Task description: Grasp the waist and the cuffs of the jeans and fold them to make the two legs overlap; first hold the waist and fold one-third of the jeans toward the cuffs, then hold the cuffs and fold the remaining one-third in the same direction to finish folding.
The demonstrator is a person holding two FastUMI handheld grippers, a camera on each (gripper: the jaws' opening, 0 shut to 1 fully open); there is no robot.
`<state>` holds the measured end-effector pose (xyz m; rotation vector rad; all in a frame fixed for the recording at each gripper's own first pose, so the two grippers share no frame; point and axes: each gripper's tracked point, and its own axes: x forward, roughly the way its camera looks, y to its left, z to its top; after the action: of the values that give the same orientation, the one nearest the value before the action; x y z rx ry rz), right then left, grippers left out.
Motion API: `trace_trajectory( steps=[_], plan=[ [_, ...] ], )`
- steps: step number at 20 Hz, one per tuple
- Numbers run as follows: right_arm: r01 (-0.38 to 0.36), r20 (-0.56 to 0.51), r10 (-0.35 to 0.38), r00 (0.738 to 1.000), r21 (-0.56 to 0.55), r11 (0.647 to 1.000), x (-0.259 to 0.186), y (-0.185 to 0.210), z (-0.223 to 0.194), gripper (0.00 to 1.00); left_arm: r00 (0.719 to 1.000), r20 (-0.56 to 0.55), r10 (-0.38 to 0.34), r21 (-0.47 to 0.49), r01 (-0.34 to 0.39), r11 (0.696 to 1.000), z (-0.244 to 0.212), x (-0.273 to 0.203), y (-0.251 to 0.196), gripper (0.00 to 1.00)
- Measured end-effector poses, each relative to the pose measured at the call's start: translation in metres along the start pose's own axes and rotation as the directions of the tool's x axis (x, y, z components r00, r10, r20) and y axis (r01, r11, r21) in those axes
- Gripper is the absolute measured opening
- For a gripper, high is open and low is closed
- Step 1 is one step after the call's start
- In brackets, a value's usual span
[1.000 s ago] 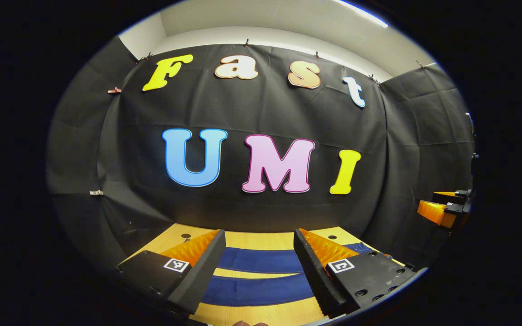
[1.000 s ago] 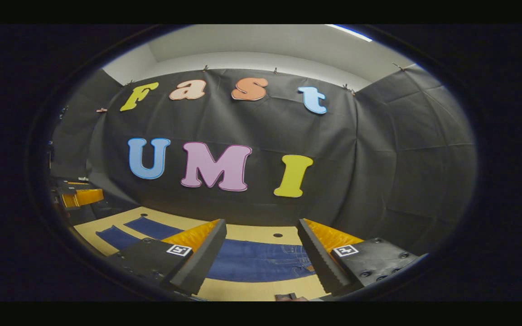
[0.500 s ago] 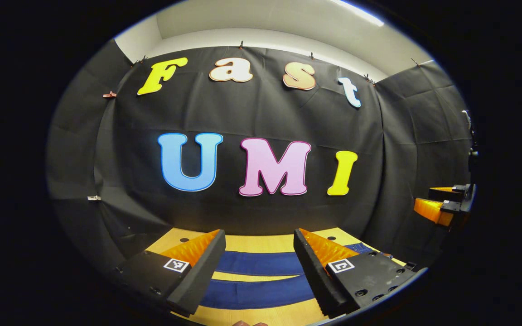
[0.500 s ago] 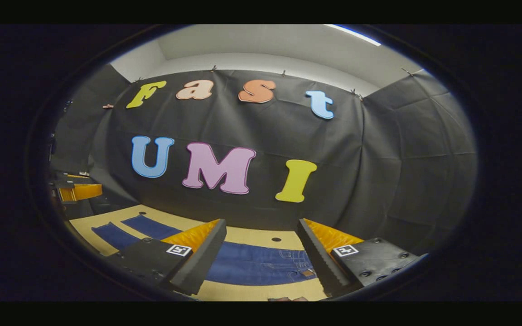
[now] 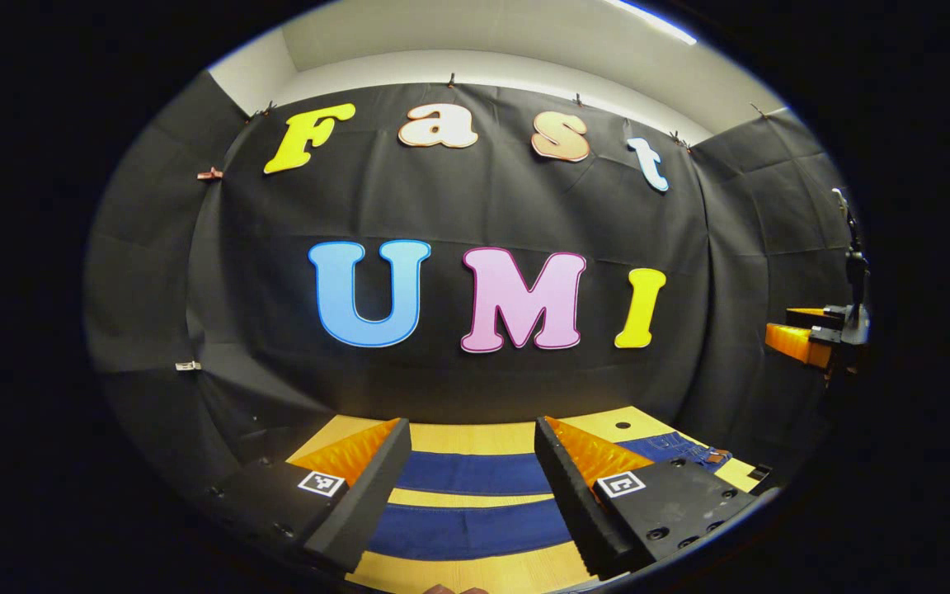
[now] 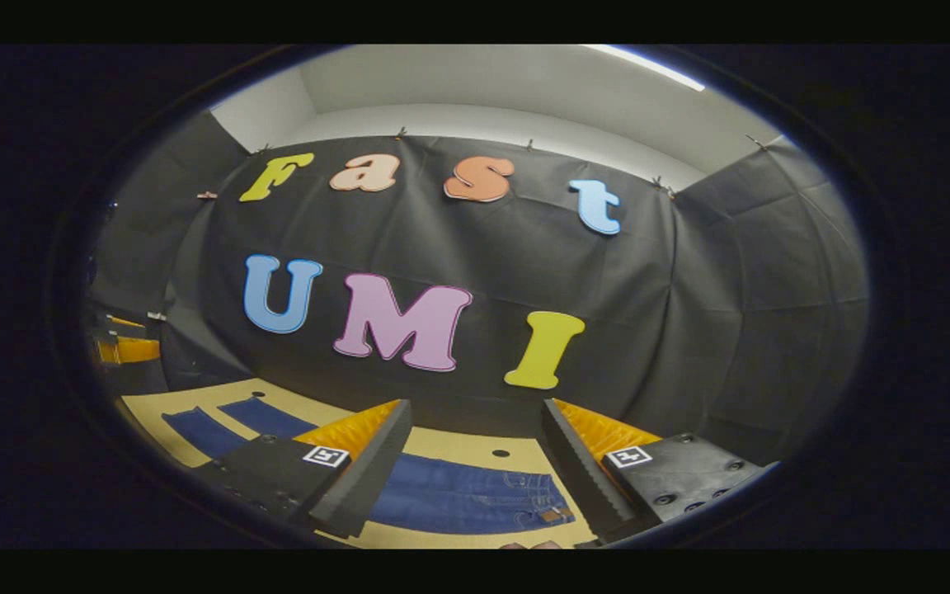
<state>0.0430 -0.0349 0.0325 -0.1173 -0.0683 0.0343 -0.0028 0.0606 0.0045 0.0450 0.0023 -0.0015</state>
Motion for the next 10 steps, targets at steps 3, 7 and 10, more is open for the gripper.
trace_trajectory(
  steps=[3, 7, 10],
  plan=[
    [-0.038, -0.023, 0.038, 0.999, -0.007, 0.999, 0.013, -0.002, -0.004, 0.97, 1.0, -0.021, -0.017, 0.028, 0.018, 0.999, -0.012, -0.008, 0.029, 0.91],
    [-0.066, -0.1, 0.065, 0.993, -0.015, 0.998, 0.026, -0.016, -0.032, 0.97, 0.991, -0.107, -0.082, 0.087, 0.091, 0.992, -0.043, -0.014, 0.064, 0.95],
    [-0.063, -0.178, 0.039, 0.983, -0.134, 0.989, 0.035, -0.048, -0.067, 0.96, 0.977, -0.186, -0.104, 0.124, 0.128, 0.984, -0.072, -0.006, 0.091, 0.95]
  ],
)
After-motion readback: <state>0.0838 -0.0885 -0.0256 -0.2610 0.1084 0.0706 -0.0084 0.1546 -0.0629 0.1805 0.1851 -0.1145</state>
